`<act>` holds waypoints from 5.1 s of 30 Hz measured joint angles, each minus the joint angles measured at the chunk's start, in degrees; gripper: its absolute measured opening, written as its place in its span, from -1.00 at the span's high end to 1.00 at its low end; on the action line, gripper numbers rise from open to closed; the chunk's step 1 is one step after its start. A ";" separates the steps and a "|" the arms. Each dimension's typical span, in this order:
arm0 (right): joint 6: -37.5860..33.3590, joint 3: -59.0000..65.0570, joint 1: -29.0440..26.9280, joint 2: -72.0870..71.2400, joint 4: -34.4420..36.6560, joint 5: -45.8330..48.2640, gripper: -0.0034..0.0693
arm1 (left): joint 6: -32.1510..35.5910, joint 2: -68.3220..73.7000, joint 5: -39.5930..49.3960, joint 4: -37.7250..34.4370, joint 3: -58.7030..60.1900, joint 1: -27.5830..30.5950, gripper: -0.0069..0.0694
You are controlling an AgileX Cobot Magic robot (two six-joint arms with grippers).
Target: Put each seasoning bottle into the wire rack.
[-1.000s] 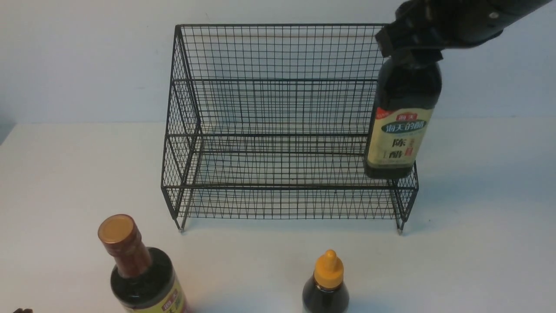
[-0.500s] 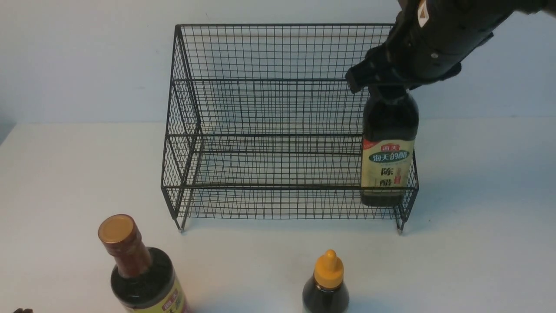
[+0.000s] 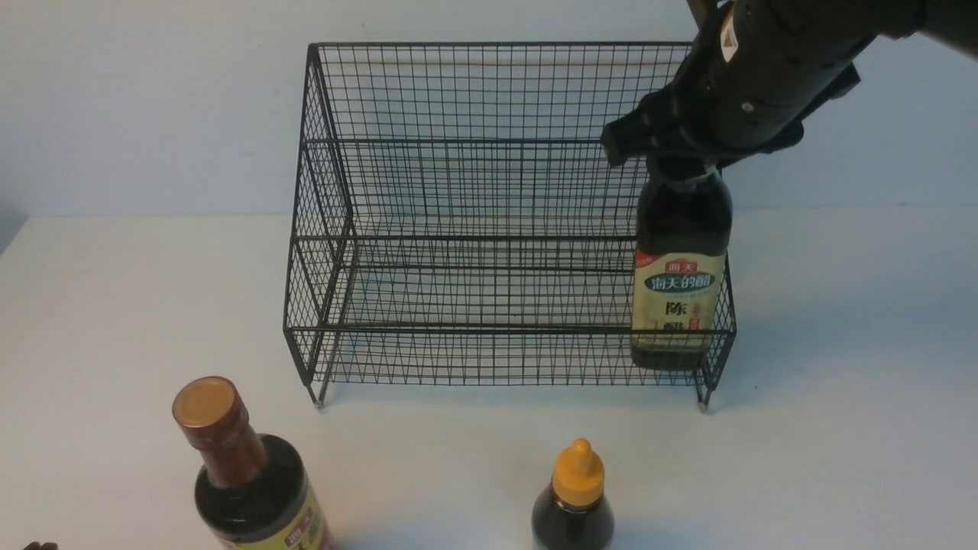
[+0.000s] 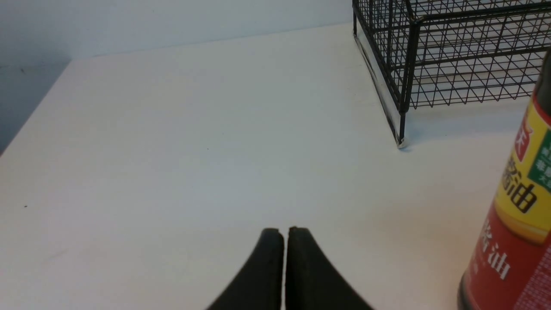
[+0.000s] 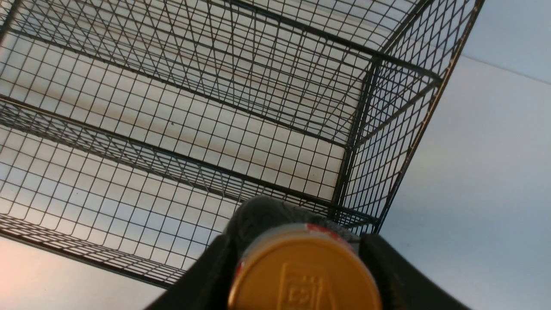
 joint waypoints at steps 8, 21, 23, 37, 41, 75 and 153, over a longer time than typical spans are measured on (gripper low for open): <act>0.92 -0.06 0.00 0.00 -0.31 0.31 -0.01 | 0.00 0.00 0.00 0.00 0.00 0.00 0.83; 1.68 -2.96 0.00 -2.35 -3.01 1.74 -0.28 | 0.00 0.00 0.00 0.00 0.00 0.00 0.83; 1.68 -4.33 0.00 -2.63 -3.01 1.89 -0.28 | 0.00 0.00 0.00 0.00 0.00 0.00 0.83; -5.09 -10.72 0.00 -13.77 0.79 2.78 -0.28 | 0.00 0.00 0.00 0.00 0.00 0.00 0.83; -8.27 -10.72 0.00 -21.02 4.31 3.07 -0.28 | 0.00 0.00 0.00 0.00 0.00 0.00 0.83; -20.62 78.14 0.00 -86.48 20.30 -61.32 0.95 | 0.00 0.00 0.00 0.00 0.00 0.00 0.83; -22.19 100.11 -30.76 -98.34 14.07 -47.66 0.95 | 0.00 0.00 0.00 0.00 0.00 0.00 0.83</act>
